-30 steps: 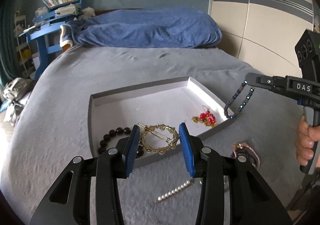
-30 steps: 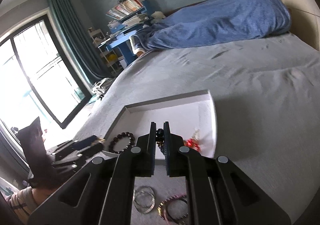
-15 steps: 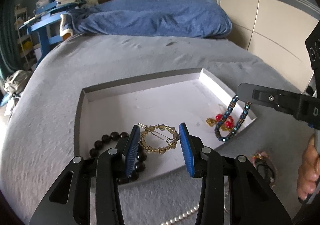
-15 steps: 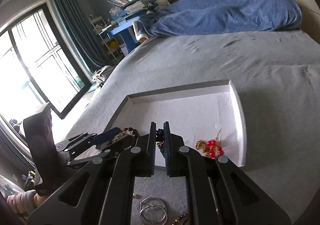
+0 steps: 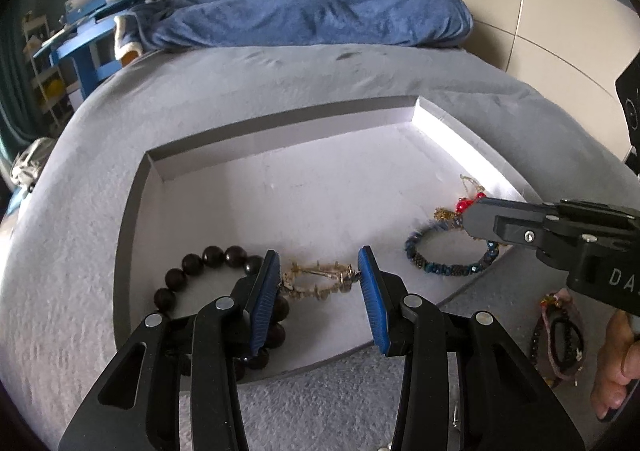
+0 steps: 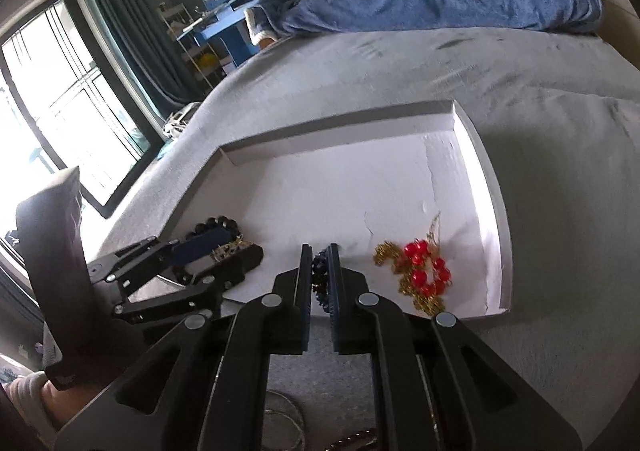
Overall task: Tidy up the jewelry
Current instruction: 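Open the left tool to release the brooch while the right tool releases the blue bracelet, then move both open tools back from the box toward the remaining jewelry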
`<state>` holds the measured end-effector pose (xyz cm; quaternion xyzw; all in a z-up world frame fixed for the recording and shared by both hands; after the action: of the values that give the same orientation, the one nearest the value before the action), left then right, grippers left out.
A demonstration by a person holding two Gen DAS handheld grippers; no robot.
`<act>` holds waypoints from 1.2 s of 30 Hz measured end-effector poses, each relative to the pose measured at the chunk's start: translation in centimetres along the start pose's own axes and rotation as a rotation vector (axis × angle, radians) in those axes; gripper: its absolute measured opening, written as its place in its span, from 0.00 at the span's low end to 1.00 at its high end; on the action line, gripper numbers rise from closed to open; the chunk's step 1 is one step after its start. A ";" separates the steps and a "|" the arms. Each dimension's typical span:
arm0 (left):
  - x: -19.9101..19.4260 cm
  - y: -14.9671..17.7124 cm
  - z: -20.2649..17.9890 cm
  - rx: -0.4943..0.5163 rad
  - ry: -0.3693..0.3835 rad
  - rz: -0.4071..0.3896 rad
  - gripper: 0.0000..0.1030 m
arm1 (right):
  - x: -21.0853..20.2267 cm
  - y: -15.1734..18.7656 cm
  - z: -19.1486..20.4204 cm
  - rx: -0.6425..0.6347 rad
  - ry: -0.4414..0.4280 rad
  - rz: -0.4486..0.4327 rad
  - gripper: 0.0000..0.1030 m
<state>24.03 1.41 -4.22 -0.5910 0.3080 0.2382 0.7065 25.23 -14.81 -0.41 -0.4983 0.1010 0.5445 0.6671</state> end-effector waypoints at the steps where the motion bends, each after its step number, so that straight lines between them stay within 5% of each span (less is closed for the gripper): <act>1: 0.0 0.0 0.1 -0.002 -0.004 -0.001 0.43 | 0.1 0.1 -0.2 -0.002 0.005 0.003 0.07; 7: -0.5 -0.1 0.1 0.005 -0.001 -0.018 0.52 | 0.2 0.3 -0.8 0.008 0.037 0.007 0.08; 9: -1.1 -0.1 0.2 0.002 -0.001 -0.033 0.67 | -0.1 0.4 -0.7 0.001 0.036 0.004 0.10; 12: -2.4 -0.2 0.3 -0.001 -0.003 -0.072 0.76 | -0.9 0.5 -0.6 -0.017 0.033 -0.015 0.31; 25: -6.8 3.7 -0.3 -0.011 0.004 -0.121 0.78 | -6.2 3.0 -2.6 -0.057 0.062 -0.112 0.57; 36: -9.0 7.5 -0.9 -0.045 0.035 -0.124 0.80 | -9.2 7.7 -6.7 -0.006 0.109 -0.114 0.66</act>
<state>12.38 2.24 -3.07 -0.6286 0.2777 0.1904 0.7011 18.03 -26.46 -1.64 -0.5343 0.1070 0.4779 0.6890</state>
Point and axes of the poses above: each gripper's, at about its wrist camera, not at the fingertips, and x roughly the way its jaws point, z to its left, y to its underside, the point moved 7 cm from there along x, roughly the way its jaws point, and after that the axes turned 10 degrees about x, right-handed, at the moved point
